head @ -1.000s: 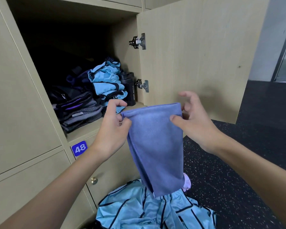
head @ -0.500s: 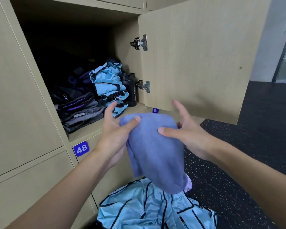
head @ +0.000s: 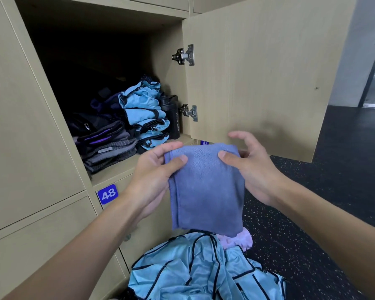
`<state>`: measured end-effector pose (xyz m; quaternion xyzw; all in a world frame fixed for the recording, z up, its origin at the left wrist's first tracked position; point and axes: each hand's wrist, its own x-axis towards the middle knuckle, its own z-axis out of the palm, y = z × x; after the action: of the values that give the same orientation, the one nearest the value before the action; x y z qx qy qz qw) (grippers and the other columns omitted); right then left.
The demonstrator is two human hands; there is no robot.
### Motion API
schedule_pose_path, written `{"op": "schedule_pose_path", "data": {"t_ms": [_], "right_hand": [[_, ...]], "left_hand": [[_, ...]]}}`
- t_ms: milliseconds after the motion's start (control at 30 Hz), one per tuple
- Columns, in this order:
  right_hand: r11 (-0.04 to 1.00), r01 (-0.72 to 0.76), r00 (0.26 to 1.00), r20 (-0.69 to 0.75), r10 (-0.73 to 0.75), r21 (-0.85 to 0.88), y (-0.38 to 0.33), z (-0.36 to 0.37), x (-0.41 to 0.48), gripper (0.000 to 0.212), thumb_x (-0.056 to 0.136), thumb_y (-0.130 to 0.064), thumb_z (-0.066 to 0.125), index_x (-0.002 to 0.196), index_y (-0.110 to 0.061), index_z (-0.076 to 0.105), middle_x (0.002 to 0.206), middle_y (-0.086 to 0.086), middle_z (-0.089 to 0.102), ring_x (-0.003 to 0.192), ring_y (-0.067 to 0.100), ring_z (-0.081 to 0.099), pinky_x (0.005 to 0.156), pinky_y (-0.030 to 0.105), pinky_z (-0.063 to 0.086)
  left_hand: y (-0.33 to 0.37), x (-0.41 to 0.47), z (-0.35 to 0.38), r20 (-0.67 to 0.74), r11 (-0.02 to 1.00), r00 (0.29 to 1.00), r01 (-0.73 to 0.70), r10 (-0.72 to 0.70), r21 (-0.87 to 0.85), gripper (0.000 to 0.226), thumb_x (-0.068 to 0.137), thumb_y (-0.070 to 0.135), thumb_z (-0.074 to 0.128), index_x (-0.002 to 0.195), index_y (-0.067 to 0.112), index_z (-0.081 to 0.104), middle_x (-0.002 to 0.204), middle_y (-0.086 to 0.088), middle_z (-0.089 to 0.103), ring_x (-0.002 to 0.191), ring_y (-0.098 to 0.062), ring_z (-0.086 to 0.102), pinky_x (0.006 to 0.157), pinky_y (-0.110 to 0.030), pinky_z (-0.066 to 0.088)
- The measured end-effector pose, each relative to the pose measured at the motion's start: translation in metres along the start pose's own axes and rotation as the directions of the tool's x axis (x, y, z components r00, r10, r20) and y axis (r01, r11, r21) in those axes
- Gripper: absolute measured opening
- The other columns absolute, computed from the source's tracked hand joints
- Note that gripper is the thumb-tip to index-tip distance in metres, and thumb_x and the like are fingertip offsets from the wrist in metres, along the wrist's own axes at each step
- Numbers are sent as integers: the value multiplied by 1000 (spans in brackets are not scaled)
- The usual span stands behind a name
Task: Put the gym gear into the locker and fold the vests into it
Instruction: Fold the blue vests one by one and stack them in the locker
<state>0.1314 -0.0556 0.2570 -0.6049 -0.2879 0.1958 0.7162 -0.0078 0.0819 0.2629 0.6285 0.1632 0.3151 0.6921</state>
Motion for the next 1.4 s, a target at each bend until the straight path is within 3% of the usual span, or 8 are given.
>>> {"op": "schedule_pose_path", "data": {"t_ms": [133, 400, 567, 767, 867, 967, 1167, 1400], "right_hand": [[997, 51, 997, 57, -48, -60, -1, -5, 1, 23, 89, -1, 68, 104, -17, 71, 113, 6, 71, 103, 19, 66, 96, 37, 54], [946, 47, 969, 243, 35, -322, -7, -12, 3, 47, 77, 6, 76, 120, -11, 66, 109, 6, 73, 103, 18, 70, 98, 36, 53], [889, 174, 975, 200, -96, -423, -13, -13, -2, 8, 84, -8, 73, 88, -8, 66, 83, 5, 64, 69, 2, 56, 66, 17, 46], [996, -8, 995, 98, 17, -89, -7, -4, -4, 22, 92, -19, 67, 109, -23, 55, 101, 7, 69, 87, 21, 66, 84, 45, 53], [996, 9, 1000, 6, -9, -85, -6, 3, -6, 34, 93, -23, 66, 119, -34, 47, 96, 5, 66, 77, 16, 63, 75, 37, 54], [996, 68, 992, -103, -73, -57, -7, 3, -5, 39, 94, -25, 65, 123, -41, 44, 92, 5, 65, 72, 14, 64, 67, 31, 55], [999, -37, 954, 295, 44, -28, -4, -6, -8, 96, 79, -5, 76, 140, -58, 23, 105, 5, 72, 97, 20, 72, 83, 37, 58], [993, 41, 975, 223, -15, -111, -6, -6, -6, 55, 83, 12, 66, 119, -31, 62, 124, 10, 65, 107, 26, 66, 100, 47, 52]], "left_hand": [[-2, -1, -3, 77, 985, 997, -18, 5, 172, 55, 81, -15, 69, 125, 16, 58, 109, -4, 74, 97, -13, 71, 81, -24, 58], [7, 0, -13, 60, 860, 981, -189, 183, 474, 14, 87, 5, 72, 92, 18, 72, 86, -1, 77, 77, -10, 71, 72, -24, 58], [14, 0, -15, 82, 749, 970, -229, 229, 621, 13, 90, 22, 71, 81, 12, 70, 70, 9, 66, 63, -3, 58, 60, -19, 47], [11, -4, -5, -51, 971, 996, -61, 75, 231, 50, 94, 37, 65, 104, -10, 51, 83, -6, 54, 75, -19, 49, 71, -35, 39], [10, -9, 0, -120, 990, 990, 84, -71, 111, 41, 93, 31, 68, 125, 19, 46, 79, 2, 72, 65, -12, 64, 64, -29, 49], [7, -15, 3, 10, 985, 987, 159, -160, 63, 79, 83, 9, 76, 134, 47, 30, 97, -3, 77, 83, -17, 75, 66, -31, 60], [13, -9, 1, -197, 997, 980, 17, -32, -75, 55, 90, 3, 68, 127, 37, 46, 88, -11, 73, 67, -24, 70, 57, -37, 59], [14, -7, -12, 62, 982, 992, 96, -108, 164, 66, 74, -5, 79, 131, 19, 57, 118, -6, 70, 105, -20, 71, 83, -30, 59]]}}
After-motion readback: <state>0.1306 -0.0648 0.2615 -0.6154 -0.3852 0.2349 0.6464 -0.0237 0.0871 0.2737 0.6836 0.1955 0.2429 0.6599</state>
